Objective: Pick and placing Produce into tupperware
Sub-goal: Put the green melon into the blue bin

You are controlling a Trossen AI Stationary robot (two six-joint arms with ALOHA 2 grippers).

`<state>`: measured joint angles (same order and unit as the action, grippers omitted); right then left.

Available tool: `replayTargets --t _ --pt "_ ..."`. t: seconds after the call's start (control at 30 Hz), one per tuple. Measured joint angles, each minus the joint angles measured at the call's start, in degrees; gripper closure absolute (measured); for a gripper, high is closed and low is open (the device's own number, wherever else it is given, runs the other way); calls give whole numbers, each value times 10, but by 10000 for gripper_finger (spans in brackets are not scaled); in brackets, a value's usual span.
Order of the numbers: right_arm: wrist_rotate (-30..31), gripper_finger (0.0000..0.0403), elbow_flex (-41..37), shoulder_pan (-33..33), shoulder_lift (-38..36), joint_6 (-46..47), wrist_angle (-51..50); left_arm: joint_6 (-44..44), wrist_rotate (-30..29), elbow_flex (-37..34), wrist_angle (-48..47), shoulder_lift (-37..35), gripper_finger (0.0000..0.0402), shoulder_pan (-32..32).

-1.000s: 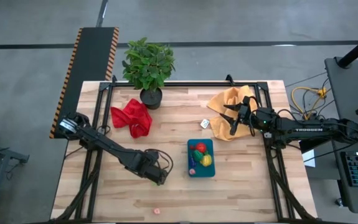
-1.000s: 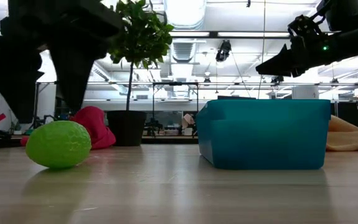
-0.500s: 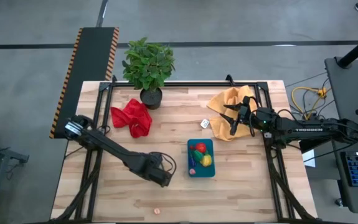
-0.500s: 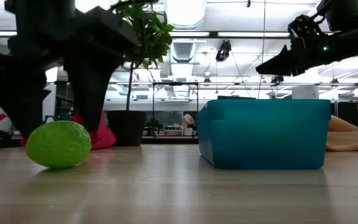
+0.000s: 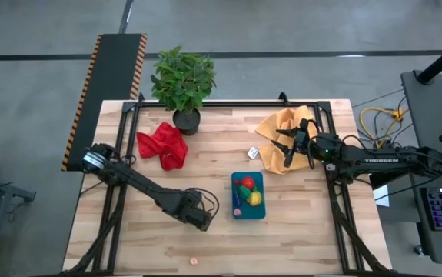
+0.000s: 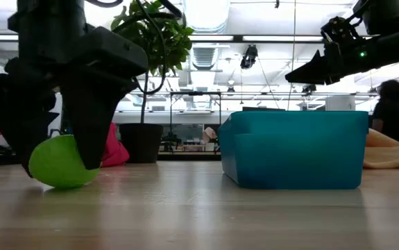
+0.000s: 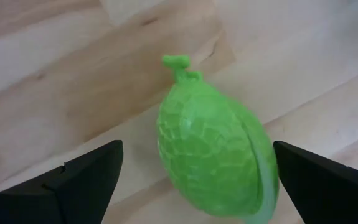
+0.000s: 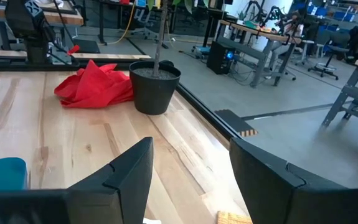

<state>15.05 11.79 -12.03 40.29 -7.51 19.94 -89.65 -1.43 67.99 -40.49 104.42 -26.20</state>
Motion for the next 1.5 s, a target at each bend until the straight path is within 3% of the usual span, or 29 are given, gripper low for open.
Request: replayTargets --t 0.23,0.93,1.5 --pt "0 197 0 0 0 0 0 20 -4 -1 0 0 21 10" --pt "0 197 0 0 0 0 0 50 1 0 1 -4 200 11" --pt "0 197 0 0 0 -2 0 152 -1 25 0 -13 200 59"
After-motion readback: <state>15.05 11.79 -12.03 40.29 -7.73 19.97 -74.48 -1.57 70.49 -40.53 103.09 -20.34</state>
